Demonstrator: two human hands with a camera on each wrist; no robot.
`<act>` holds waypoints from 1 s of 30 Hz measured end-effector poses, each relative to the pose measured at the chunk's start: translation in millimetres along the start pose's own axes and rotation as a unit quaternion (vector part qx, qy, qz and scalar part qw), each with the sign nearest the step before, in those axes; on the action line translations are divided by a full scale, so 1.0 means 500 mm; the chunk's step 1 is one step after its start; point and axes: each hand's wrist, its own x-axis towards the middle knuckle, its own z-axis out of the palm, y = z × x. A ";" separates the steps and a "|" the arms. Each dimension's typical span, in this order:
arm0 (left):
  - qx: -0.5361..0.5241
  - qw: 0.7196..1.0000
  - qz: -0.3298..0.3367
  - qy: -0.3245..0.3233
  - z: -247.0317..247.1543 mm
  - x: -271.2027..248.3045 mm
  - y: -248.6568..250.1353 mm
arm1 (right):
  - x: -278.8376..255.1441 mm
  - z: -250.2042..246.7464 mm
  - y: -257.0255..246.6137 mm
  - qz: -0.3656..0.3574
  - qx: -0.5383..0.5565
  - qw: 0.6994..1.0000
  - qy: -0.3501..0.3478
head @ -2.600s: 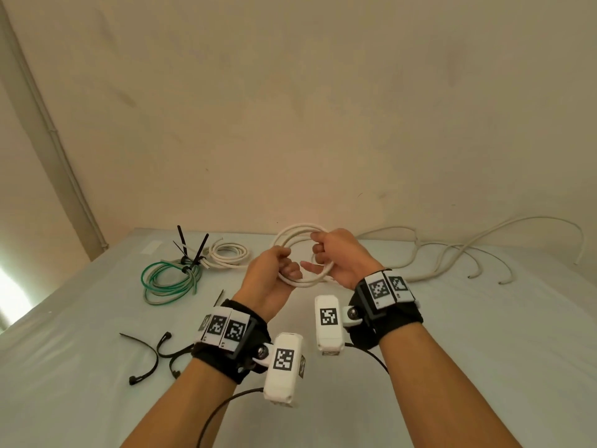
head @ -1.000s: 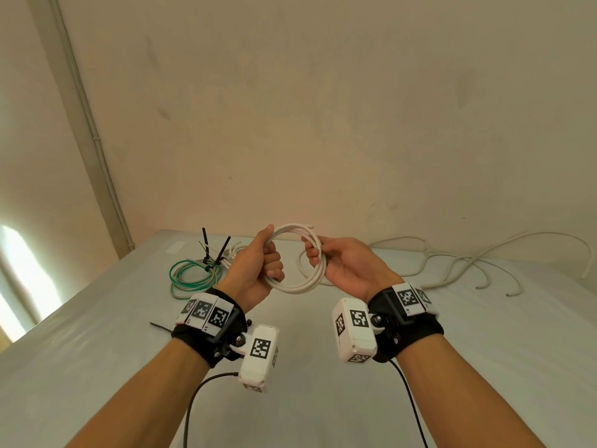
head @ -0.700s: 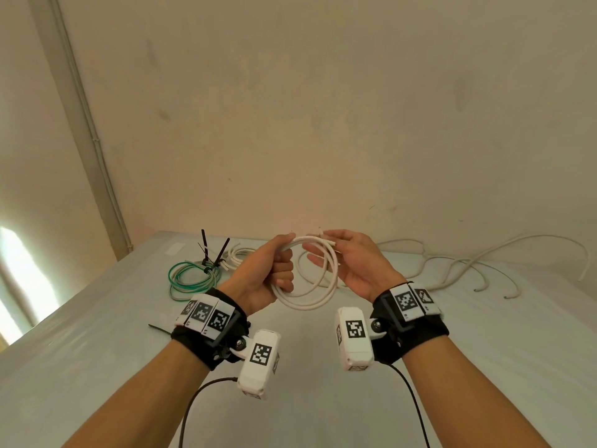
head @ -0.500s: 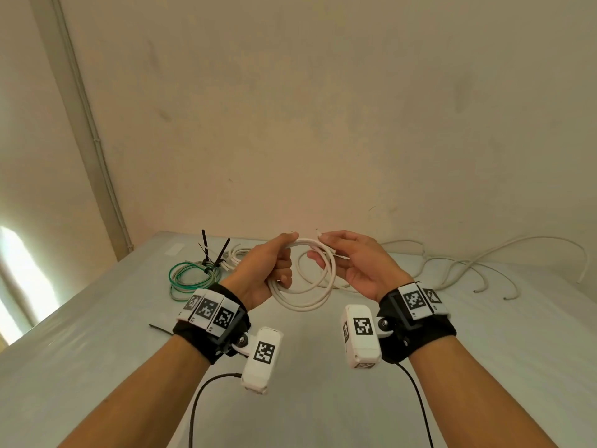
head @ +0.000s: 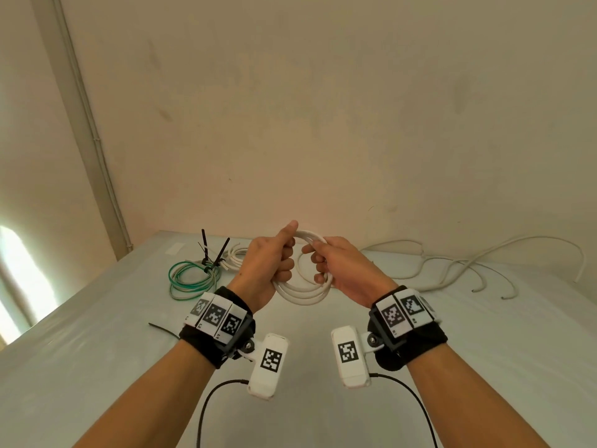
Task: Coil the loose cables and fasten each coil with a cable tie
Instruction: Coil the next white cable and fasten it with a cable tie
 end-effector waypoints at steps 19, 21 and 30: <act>-0.205 0.978 -0.043 0.009 -0.011 0.004 0.023 | -0.010 0.056 0.027 0.012 0.293 0.956 0.003; -0.219 0.974 -0.056 -0.018 -0.014 0.005 0.027 | -0.007 0.060 0.031 0.016 0.305 0.952 0.001; -0.058 0.987 -0.116 -0.091 -0.036 0.011 0.058 | 0.005 -0.003 0.031 0.033 0.054 0.997 -0.036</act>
